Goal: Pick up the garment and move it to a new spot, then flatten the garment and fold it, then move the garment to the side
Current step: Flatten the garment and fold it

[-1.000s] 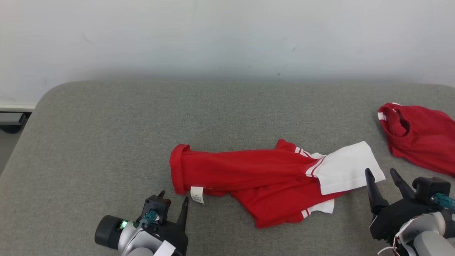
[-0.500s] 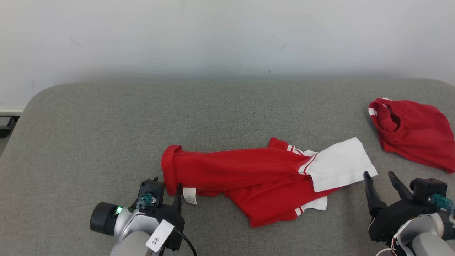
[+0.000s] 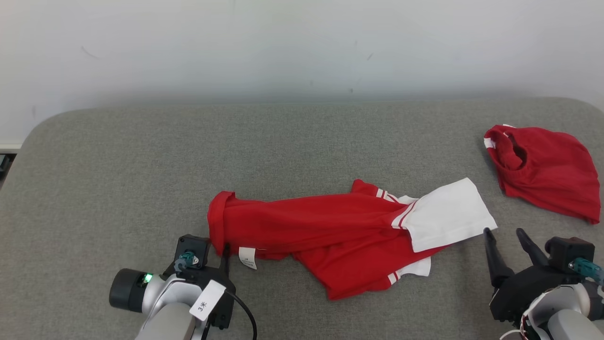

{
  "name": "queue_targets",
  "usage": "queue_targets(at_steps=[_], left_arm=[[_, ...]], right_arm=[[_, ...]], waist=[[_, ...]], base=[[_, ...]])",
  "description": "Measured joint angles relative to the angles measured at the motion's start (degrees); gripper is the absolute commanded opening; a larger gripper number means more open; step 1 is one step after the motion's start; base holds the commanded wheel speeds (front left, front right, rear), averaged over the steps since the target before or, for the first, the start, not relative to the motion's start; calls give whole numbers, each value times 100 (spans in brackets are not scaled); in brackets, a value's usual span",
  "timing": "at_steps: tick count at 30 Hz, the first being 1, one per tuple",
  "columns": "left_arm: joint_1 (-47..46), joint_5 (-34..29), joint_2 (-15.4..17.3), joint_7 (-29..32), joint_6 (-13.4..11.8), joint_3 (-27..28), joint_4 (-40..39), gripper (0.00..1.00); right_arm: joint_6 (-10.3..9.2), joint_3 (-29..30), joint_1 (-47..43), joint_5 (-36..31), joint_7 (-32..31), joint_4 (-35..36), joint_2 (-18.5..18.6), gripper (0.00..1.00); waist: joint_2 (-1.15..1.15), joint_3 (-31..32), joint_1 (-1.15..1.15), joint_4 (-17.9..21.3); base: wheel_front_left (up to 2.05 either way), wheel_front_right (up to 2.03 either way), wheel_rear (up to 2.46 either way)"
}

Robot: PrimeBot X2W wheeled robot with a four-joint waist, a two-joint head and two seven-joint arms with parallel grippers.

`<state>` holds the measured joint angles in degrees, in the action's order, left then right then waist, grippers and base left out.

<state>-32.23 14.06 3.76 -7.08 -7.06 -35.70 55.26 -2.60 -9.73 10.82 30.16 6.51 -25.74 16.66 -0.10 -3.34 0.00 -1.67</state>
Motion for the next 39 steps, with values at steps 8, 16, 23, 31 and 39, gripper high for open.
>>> queue_targets(at_steps=[8, 16, 23, 31, 39], left_arm=[[-7, 0, 0, -4, 0, 42, 181, 100], [-7, 9, -2, -60, 0, 148, 334, 100], [-7, 33, -36, -80, 10, 127, 434, 100], [-7, 67, -110, -137, 58, 64, 504, 100], [-14, 119, -127, -137, 154, 41, 619, 100]], right_arm=[[-44, 64, -102, 7, 4, 9, 13, 100], [-43, 10, -88, 7, 2, 8, -26, 100], [-43, 7, -87, 8, 0, 9, -16, 100], [-43, 3, -86, 8, -3, 15, -4, 100], [-44, -93, 272, -94, -156, -49, 123, 100]], waist=[[0, -19, 0, -126], [0, -4, 0, -169], [0, -9, 0, -134], [0, -32, 0, -84], [0, -59, 0, -43]], base=[[0, 0, 0], [0, 0, 0], [0, 0, 0], [0, 0, 0], [0, 0, 0]])
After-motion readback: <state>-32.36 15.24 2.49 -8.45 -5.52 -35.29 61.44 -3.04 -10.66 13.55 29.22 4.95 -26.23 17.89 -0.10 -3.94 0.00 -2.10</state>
